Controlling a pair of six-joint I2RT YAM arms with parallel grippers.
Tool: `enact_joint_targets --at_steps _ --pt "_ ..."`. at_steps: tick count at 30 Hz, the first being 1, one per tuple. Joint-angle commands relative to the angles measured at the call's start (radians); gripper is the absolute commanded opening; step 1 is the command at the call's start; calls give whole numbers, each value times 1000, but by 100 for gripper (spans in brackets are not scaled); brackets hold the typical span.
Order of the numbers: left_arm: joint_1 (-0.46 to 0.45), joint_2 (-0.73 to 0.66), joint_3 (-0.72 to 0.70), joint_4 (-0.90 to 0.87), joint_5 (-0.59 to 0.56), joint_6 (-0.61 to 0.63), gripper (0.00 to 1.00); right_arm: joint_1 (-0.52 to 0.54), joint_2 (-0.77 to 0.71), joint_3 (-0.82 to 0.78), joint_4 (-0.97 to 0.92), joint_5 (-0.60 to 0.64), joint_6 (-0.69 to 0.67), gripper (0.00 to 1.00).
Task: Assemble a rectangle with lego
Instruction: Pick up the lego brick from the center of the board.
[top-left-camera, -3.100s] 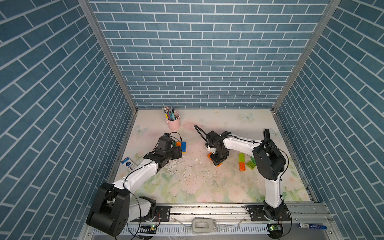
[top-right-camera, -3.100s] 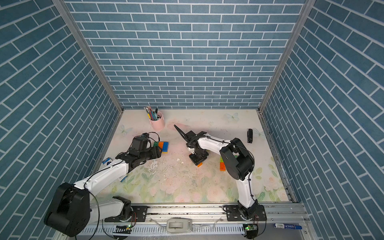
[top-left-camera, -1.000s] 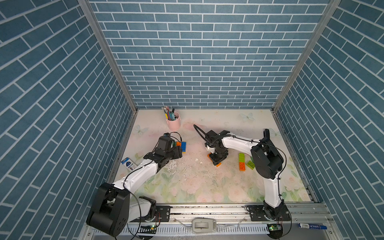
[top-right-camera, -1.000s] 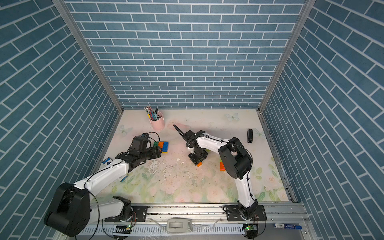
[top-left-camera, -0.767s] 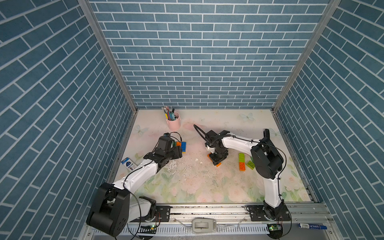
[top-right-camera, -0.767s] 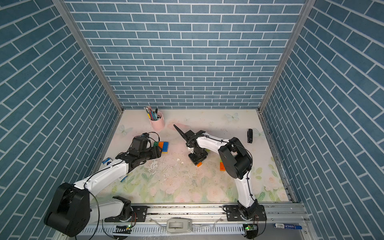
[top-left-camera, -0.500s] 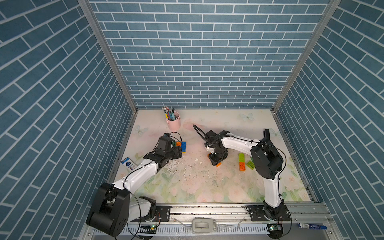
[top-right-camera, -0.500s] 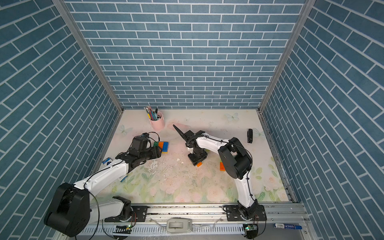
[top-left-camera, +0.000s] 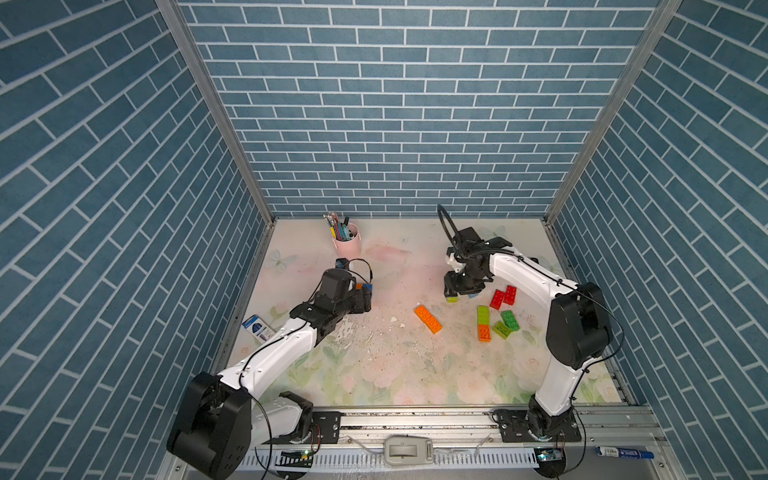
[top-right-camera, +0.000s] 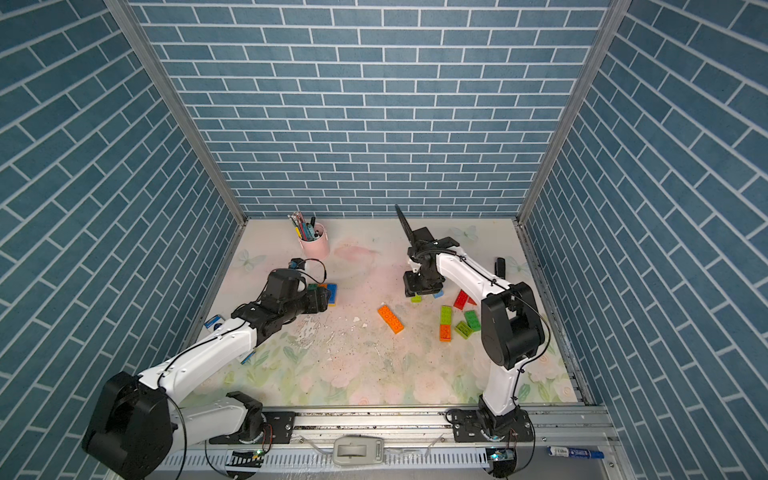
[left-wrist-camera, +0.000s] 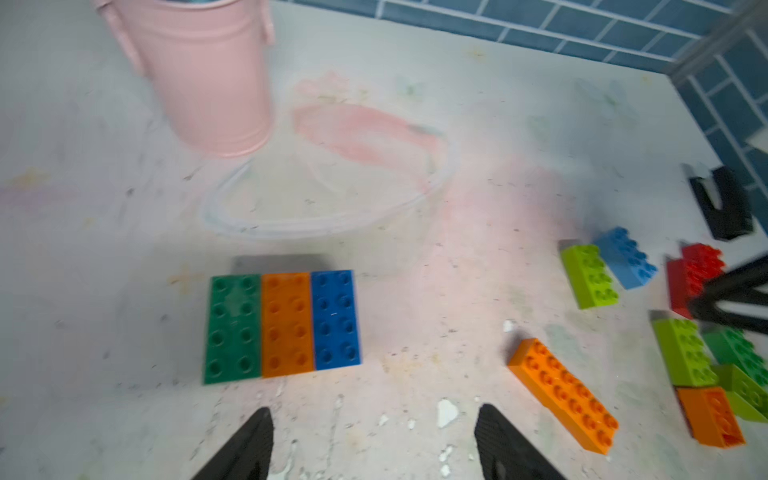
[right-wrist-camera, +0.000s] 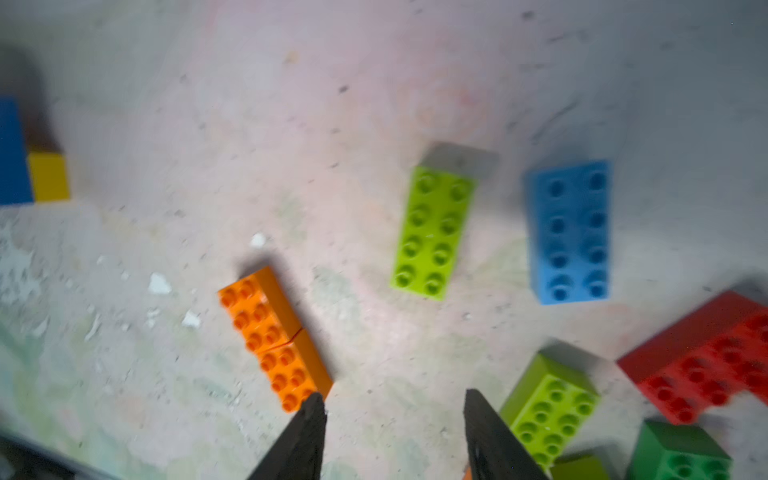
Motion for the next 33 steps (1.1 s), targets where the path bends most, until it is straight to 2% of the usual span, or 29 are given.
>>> enact_joint_targets --at_steps 1,5,10,17,21,24,26,29,33 --pt "-112 71 59 26 -72 76 79 13 89 54 -6 80 59 55" --pt "-186 138 91 45 -84 64 78 15 160 105 17 80 73 55" --pt "-191 148 62 80 -60 25 79 18 232 160 22 75 70 55" --pt "-189 111 52 45 -97 39 80 41 326 228 -26 148 58 53" --pt "-182 96 52 13 -116 31 81 48 365 246 -31 160 47 45" --pt "-168 71 53 -29 -159 16 83 57 357 250 -38 177 12 31" --pt "-141 39 47 -62 -175 2 84 71 312 244 -35 183 -28 24" --pt "-57 -31 37 -132 -156 -27 85 140 221 228 -47 217 -127 20" --pt "184 -96 61 -331 -43 -102 81 315 116 176 -87 227 -297 20"
